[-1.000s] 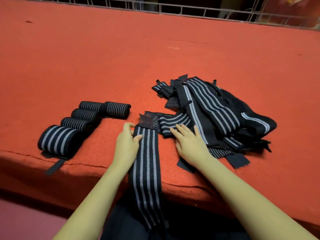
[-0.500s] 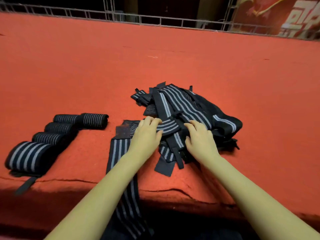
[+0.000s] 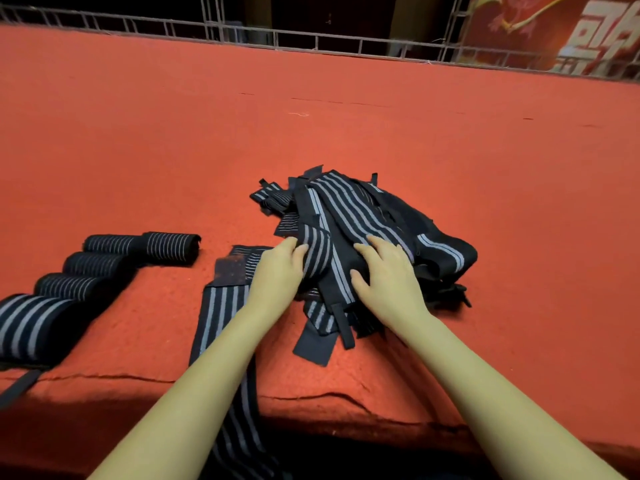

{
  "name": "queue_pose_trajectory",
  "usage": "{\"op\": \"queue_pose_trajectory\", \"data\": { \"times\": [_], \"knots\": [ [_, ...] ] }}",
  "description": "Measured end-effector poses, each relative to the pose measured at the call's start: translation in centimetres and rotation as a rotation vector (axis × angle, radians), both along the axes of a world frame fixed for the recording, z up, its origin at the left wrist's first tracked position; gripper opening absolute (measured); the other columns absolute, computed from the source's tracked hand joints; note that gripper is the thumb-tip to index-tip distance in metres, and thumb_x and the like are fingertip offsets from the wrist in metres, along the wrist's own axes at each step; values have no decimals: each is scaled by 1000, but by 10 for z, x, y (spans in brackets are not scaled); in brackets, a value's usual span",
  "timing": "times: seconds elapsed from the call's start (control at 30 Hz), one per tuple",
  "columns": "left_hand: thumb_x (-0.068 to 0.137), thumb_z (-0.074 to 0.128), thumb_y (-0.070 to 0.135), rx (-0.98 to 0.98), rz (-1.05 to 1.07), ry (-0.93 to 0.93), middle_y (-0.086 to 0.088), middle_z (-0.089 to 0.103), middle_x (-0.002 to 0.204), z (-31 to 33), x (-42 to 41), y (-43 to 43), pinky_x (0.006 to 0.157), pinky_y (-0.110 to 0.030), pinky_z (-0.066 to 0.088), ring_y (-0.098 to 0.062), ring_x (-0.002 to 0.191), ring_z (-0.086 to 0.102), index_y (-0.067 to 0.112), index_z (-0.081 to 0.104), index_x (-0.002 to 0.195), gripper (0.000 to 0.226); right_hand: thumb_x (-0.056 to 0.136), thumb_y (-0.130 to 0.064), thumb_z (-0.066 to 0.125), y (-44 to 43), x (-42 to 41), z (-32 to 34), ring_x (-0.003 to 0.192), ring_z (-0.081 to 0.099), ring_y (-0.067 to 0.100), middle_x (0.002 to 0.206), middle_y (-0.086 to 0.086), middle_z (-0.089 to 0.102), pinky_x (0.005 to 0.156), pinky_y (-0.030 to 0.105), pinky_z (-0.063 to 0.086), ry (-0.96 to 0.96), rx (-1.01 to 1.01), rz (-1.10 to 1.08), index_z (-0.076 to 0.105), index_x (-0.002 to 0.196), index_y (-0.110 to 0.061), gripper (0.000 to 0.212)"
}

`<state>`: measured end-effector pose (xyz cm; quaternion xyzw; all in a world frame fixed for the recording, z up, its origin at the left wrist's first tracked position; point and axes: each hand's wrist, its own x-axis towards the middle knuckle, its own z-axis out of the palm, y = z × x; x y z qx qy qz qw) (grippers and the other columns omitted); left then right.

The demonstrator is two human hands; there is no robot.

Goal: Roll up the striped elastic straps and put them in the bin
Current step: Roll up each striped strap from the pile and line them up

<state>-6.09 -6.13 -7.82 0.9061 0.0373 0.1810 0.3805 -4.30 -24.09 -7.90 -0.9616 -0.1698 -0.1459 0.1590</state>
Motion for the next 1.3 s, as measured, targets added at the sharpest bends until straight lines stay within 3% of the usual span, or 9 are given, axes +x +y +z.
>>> {"op": "queue_pose_trajectory", "data": {
  "times": [0.17,0.33,0.43,0.53,0.67,0.83,1.0,1.13,1.3],
  "knots": [
    [100,49,22,67,-115,137,-9,63,126,2,-8,2,87,-32,40,-28,114,58,12,53,133,34,92,-42,55,-6,15,3,140,25,29,150,13,31,113,49,20,197,-120,-243,32,145,-16,64],
    [94,29,63,220,-319,240,0,65,84,7,-14,-8,84,-40,47,-22,87,62,20,59,72,57,88,-22,49,-8,12,12,102,58,34,102,12,66,89,39,37,8,-282,-152,66,97,-8,24],
    [73,8,86,220,-301,319,5,70,91,12,2,-15,90,-39,48,-17,92,64,29,69,72,83,88,-26,49,-11,14,21,96,58,31,94,7,65,82,37,37,32,-250,-151,66,87,-12,22],
    [89,23,72,152,-242,226,0,70,84,24,27,-18,77,-33,47,-19,83,63,23,67,75,67,91,-33,47,-16,26,32,97,55,28,96,4,61,80,37,37,52,-112,-147,62,83,-15,25],
    [99,47,27,189,-154,128,-3,66,99,38,74,-12,72,-28,41,-19,87,59,12,64,105,24,96,-26,43,-7,62,40,110,52,27,118,6,58,88,39,45,102,-2,-95,62,118,-12,32],
    [97,50,31,-150,-10,236,-5,59,121,32,142,0,79,-24,33,-21,111,55,9,53,128,38,98,-29,46,29,129,46,125,47,29,134,11,52,98,38,41,245,150,-84,45,137,-8,45],
    [97,53,35,-348,77,257,2,57,111,18,173,0,66,-22,32,-13,88,51,6,41,139,53,87,-22,67,53,161,41,116,55,29,127,12,59,98,41,46,457,455,-136,48,130,-5,50],
    [91,60,43,-649,159,220,-7,50,140,9,185,10,102,-35,40,-24,124,50,7,44,139,62,89,-14,66,51,138,55,103,66,29,114,15,67,97,44,49,723,574,18,60,115,-2,30],
    [85,73,23,-793,80,158,-6,57,132,24,166,7,104,-41,45,-23,120,56,9,48,137,59,80,-27,76,31,109,69,119,55,16,131,-5,55,106,37,42,922,442,123,54,130,-13,57]
  ]
}}
